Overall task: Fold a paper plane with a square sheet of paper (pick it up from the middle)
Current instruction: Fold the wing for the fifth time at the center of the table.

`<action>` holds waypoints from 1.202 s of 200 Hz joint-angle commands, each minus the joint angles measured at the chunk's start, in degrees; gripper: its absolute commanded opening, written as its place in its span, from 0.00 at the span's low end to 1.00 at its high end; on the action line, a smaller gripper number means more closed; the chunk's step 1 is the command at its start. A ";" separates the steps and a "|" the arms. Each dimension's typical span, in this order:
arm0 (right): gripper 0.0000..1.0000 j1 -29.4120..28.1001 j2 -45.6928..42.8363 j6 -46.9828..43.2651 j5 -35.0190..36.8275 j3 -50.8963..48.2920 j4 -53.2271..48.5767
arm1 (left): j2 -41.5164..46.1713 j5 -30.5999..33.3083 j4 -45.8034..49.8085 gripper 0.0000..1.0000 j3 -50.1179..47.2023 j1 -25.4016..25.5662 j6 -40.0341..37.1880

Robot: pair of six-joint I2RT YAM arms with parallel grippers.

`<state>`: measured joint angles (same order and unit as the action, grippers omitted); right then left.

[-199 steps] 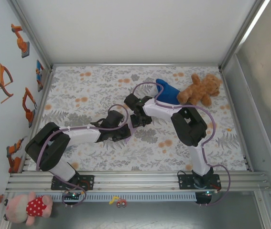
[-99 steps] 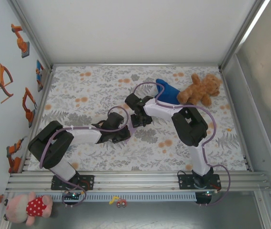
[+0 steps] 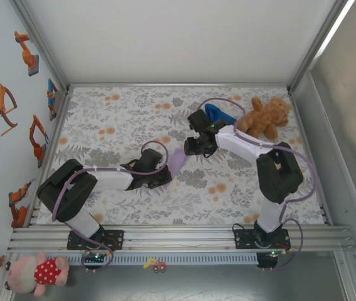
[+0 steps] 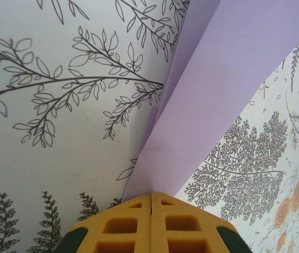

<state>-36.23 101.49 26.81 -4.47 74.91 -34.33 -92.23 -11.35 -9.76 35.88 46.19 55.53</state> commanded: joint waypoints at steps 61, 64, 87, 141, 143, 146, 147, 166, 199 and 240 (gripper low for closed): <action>0.25 -4.17 -2.25 0.39 -14.46 -8.87 13.02 | -1.25 1.18 5.84 0.00 -2.39 0.94 0.63; 0.23 -4.26 -1.81 0.60 -14.57 -8.73 13.13 | -1.22 1.18 5.82 0.00 -2.44 0.92 0.70; 0.17 -4.66 1.26 1.90 -16.82 -8.23 16.43 | -1.14 1.17 5.78 0.00 -2.61 0.98 0.87; 0.13 -4.64 6.99 1.97 -18.21 -6.53 19.65 | -0.80 1.08 5.21 0.00 -3.28 1.02 1.42; 0.12 -4.64 7.12 1.94 -18.21 -6.42 19.65 | -0.77 1.07 5.24 0.00 -3.27 1.01 1.42; 0.12 -4.70 7.37 1.81 -18.14 -6.37 19.71 | -0.77 1.01 5.19 0.00 -3.31 1.00 1.46; 0.12 -4.67 7.39 1.78 -18.09 -6.32 19.68 | -0.77 0.99 5.19 0.00 -3.29 1.00 1.49; 0.11 -4.37 8.54 1.32 -16.86 -6.00 19.57 | -0.73 1.02 5.31 0.00 -3.34 1.02 1.54; 0.10 -3.43 9.67 1.12 -15.12 -6.41 19.29 | -0.19 1.07 5.44 0.00 -3.75 1.00 1.79; 0.09 -2.29 10.64 0.28 -14.30 -6.59 19.29 | 0.19 1.22 5.58 0.00 -4.07 1.09 1.96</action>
<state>-39.40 110.48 28.47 -20.32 67.20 -15.53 -91.57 -10.96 -11.79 34.35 46.57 56.80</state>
